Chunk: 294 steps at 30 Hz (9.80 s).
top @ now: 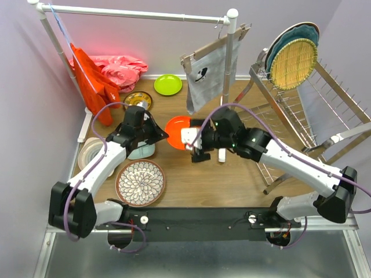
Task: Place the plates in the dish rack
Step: Pass the plate from the left arm to the right, then insert the plate into the dish rack, then grab a plate with the right arm
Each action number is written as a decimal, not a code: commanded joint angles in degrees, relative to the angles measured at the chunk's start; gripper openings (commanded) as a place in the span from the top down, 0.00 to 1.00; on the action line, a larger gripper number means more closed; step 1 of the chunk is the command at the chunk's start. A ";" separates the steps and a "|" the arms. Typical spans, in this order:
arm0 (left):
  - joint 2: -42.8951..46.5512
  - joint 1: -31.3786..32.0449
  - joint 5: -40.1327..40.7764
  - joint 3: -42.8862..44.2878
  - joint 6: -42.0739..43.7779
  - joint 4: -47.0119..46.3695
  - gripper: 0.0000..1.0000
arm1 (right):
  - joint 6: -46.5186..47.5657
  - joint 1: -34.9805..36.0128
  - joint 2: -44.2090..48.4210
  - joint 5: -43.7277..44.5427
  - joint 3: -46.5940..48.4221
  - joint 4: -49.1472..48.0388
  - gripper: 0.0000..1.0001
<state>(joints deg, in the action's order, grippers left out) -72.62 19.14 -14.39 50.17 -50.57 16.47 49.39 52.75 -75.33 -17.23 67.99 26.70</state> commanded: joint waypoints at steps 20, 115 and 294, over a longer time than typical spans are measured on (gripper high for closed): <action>25.34 5.03 -7.32 8.70 39.31 -11.89 1.00 | -42.53 -23.66 0.00 -23.28 32.56 16.01 0.07; 21.12 14.97 1.21 5.38 54.78 -35.81 0.30 | 49.22 -42.47 -13.09 28.49 70.80 52.84 1.00; 37.46 -0.33 28.45 5.46 2.31 24.22 0.31 | -80.66 1.74 -42.70 -11.77 12.26 -20.36 0.13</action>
<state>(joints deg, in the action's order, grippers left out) -35.99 19.07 10.83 54.59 -47.24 37.06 -23.22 52.69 -115.11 -31.31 78.39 12.67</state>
